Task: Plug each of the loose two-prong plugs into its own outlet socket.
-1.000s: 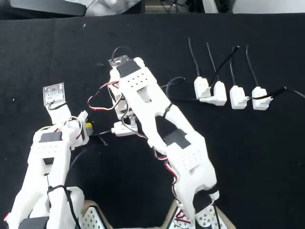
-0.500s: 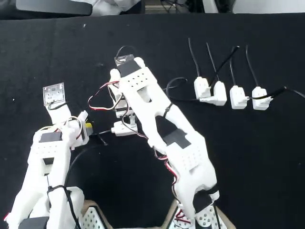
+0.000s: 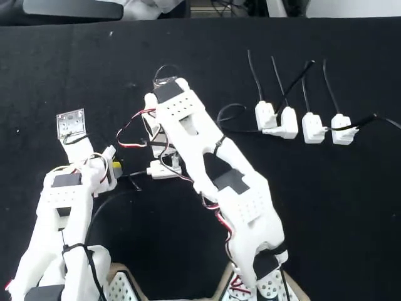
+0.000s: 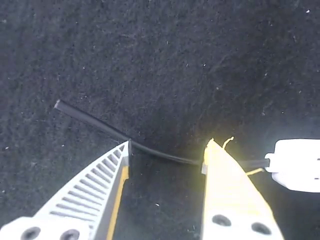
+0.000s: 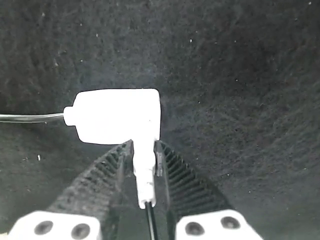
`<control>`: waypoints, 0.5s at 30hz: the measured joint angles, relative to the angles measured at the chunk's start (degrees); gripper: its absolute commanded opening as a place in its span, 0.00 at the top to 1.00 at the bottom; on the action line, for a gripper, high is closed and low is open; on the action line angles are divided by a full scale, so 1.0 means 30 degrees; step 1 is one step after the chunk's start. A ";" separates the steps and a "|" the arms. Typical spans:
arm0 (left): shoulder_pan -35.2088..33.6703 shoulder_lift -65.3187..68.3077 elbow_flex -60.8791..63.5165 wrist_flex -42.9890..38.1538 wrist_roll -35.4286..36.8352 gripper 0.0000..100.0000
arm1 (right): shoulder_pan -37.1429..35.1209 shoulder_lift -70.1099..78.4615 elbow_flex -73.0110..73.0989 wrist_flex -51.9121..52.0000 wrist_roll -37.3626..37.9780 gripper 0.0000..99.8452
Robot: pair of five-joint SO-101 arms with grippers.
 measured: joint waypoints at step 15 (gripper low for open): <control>0.0000 0.0000 0.0000 0.0000 0.0000 0.76 | 0.0029 0.0879 0.0088 -0.0059 0.0410 0.99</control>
